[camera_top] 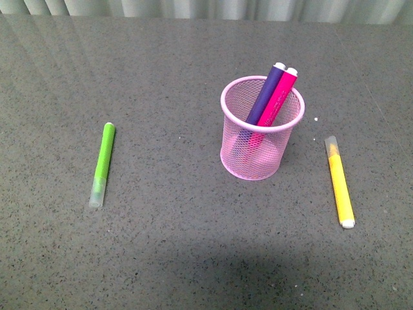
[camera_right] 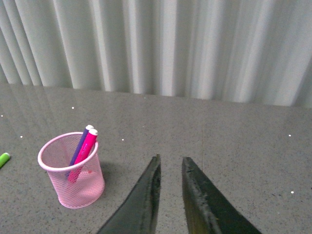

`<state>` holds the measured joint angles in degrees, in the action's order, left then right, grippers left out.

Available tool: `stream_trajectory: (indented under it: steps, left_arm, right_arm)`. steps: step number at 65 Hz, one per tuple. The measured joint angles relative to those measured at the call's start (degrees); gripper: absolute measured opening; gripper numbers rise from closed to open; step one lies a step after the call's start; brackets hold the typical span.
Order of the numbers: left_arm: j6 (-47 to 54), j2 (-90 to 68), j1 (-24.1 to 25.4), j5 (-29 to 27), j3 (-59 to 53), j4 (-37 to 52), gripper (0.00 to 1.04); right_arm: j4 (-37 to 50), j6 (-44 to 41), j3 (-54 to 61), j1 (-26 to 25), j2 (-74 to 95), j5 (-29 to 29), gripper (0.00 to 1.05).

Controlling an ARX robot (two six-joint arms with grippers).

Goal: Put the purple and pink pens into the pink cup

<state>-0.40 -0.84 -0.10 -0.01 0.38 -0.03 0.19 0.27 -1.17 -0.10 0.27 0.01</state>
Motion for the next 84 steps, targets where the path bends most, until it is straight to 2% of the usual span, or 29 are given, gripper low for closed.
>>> stream_trajectory:
  steps: [29,84]
  left_arm:
    - [0.0,0.0,0.0,0.0,0.0,0.0,0.97]
    - [0.0,0.0,0.0,0.0,0.0,0.0,0.97]
  right_arm:
    - [0.0,0.0,0.0,0.0,0.0,0.0,0.98]
    - [0.0,0.0,0.0,0.0,0.0,0.0,0.97]
